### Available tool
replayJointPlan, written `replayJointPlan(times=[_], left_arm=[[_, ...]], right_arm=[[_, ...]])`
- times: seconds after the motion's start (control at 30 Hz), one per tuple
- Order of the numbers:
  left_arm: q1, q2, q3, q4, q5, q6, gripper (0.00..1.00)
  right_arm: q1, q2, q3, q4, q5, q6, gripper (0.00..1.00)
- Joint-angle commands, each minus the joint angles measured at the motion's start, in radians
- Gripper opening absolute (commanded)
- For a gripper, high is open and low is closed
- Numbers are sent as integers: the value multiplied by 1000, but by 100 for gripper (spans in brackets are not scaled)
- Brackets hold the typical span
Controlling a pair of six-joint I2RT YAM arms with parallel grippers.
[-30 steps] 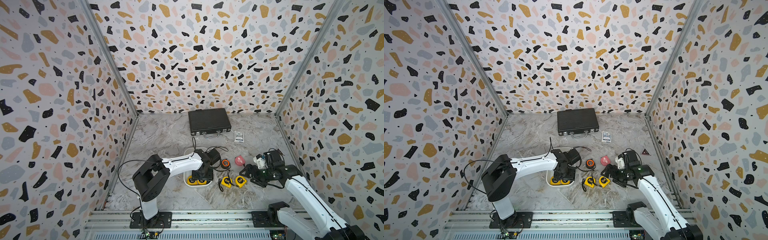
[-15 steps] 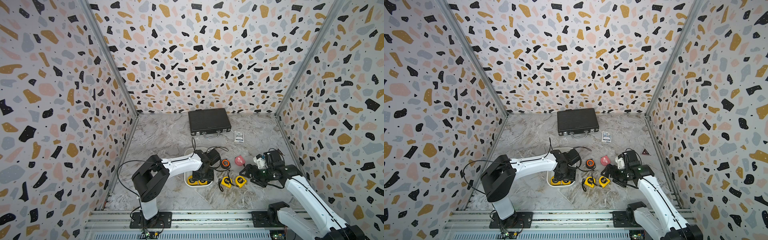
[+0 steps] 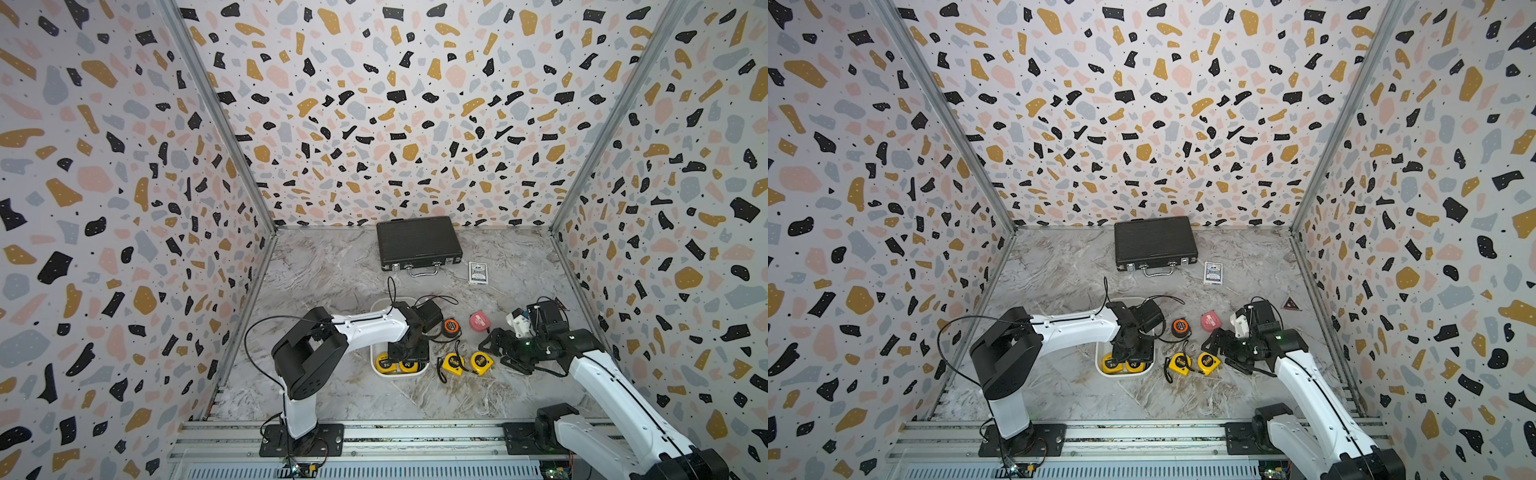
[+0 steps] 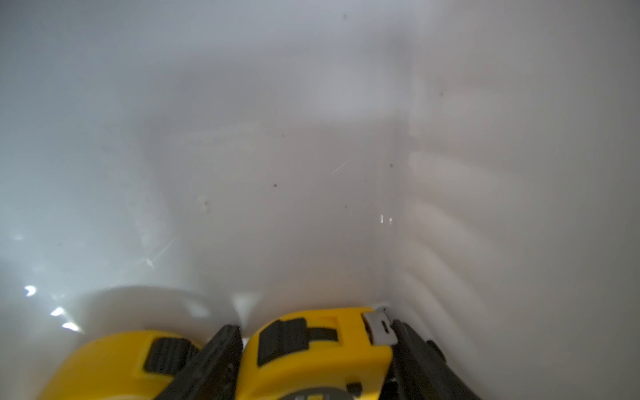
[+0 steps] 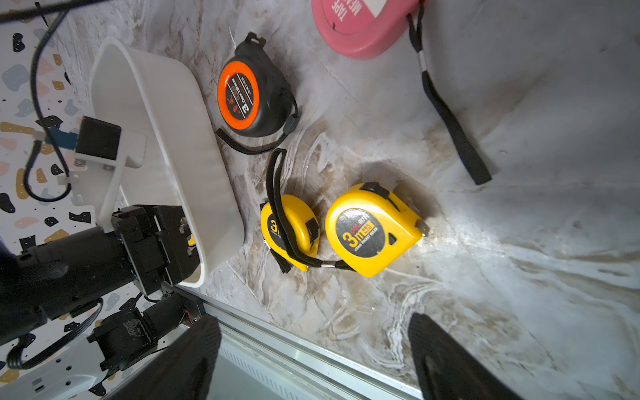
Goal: Take the tape measure out of the storage box
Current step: Pick up the tape measure from the storage box.
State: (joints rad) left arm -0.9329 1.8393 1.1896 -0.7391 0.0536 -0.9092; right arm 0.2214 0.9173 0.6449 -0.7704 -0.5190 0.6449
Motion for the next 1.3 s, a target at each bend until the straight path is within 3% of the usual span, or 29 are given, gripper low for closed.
replayJointPlan(times=[0.0,0.53,0.7,1.27], left_arm=[[-16,34,-7,-21,15,4,69],[-17,-10,58,-84,-42,-4,5],[-17,-36,101,-122,-84,-11,0],[20,-213,264,-259,-192,-120,0]], right_arm=[[-4,0,42,-3,4,-11,91],[-4,-1,57,18,-8,-3,91],[-4,0,64,31,-19,-3,91],[58,-19,75,156,-74,40,91]])
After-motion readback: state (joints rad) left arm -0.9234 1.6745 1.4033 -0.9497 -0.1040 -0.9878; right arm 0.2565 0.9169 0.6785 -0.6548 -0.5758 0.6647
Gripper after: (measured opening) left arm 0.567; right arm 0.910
